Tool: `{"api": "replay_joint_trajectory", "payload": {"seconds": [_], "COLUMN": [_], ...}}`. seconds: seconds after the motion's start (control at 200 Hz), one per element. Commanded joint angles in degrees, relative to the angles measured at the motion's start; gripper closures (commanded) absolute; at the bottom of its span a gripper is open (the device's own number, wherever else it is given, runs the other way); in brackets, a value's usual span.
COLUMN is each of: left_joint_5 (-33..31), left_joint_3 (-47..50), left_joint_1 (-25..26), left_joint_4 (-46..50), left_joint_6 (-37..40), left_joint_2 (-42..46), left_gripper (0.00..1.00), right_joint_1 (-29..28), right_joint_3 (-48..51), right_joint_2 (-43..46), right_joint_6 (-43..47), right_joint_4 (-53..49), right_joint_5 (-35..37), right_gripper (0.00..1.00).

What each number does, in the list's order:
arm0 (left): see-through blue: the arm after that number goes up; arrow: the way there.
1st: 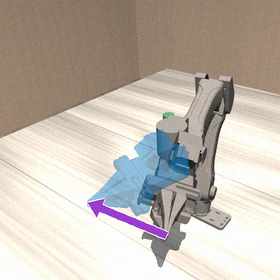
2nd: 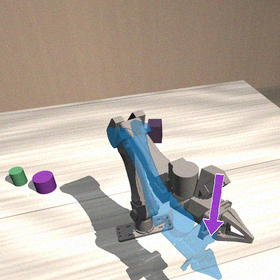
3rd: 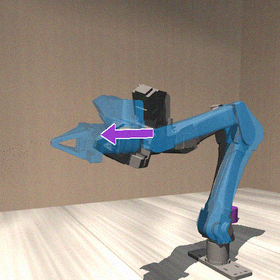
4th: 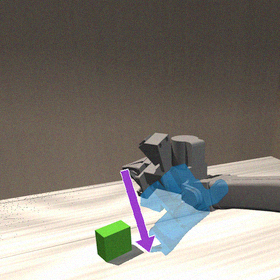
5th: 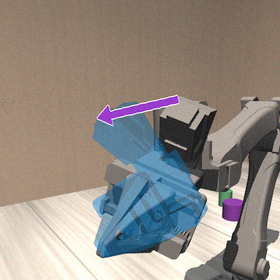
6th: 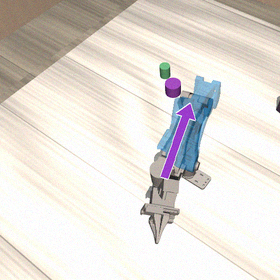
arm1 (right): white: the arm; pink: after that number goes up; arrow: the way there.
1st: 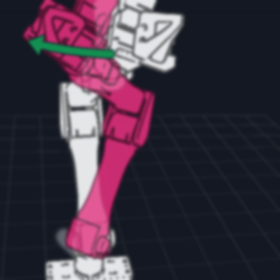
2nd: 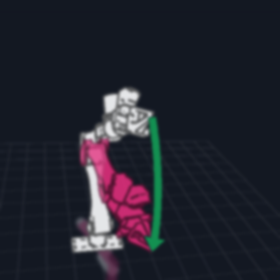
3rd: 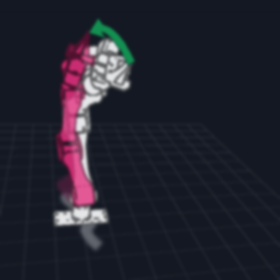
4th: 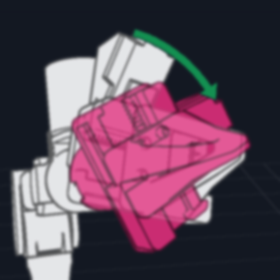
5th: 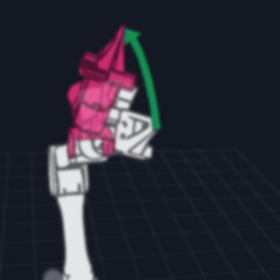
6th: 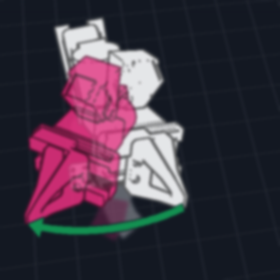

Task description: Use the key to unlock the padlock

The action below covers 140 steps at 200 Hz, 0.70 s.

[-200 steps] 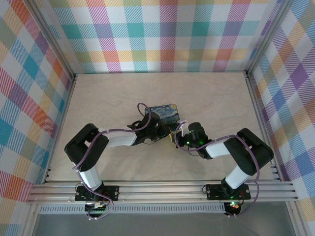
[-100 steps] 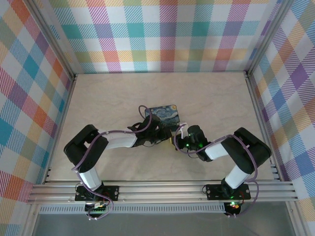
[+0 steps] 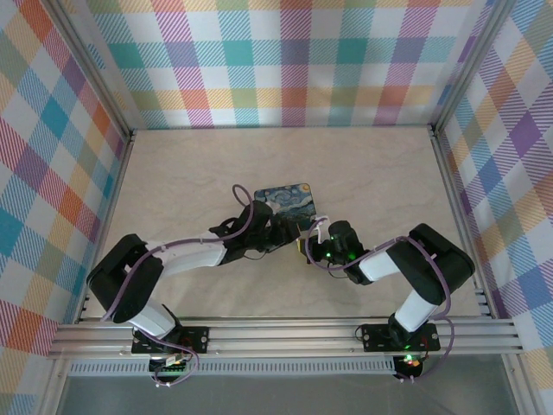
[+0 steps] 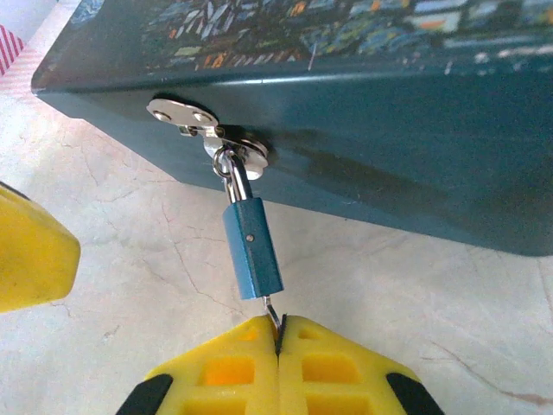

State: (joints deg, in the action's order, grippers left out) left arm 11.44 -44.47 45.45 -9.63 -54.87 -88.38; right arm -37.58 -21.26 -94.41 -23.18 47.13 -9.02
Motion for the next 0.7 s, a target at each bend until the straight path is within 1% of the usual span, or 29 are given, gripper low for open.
{"api": "replay_joint_trajectory", "payload": {"seconds": [0.0,0.22,0.505,0.575,0.695], "left_joint_5": [-1.2,-0.9,-2.1,-2.6,-3.3], "left_joint_3": [4.1,10.3,13.2,13.3,13.2], "left_joint_1": [-0.2,-0.3,-0.3,-0.4,-0.4], "left_joint_4": [-7.1,-19.1,-32.2,-33.3,-32.3], "left_joint_6": [-2.6,-7.2,-12.3,-13.0,-13.2], "left_joint_2": [2.0,1.5,-4.2,-5.1,-5.7], "left_gripper": [0.43,0.48,0.53,0.53,0.54], "right_joint_1": [-0.5,-0.9,-1.0,-1.1,-1.1], "right_joint_3": [1.0,2.0,1.7,1.7,1.5], "right_joint_2": [1.5,3.6,4.1,4.0,3.9], "right_joint_6": [-4.0,-9.7,-12.8,-13.3,-13.8], "right_joint_4": [1.9,1.7,0.7,0.7,0.3], "right_joint_5": [-0.5,-0.9,-1.7,-1.9,-2.3], "right_gripper": [1.0,1.0,1.0,1.0,1.0]}}
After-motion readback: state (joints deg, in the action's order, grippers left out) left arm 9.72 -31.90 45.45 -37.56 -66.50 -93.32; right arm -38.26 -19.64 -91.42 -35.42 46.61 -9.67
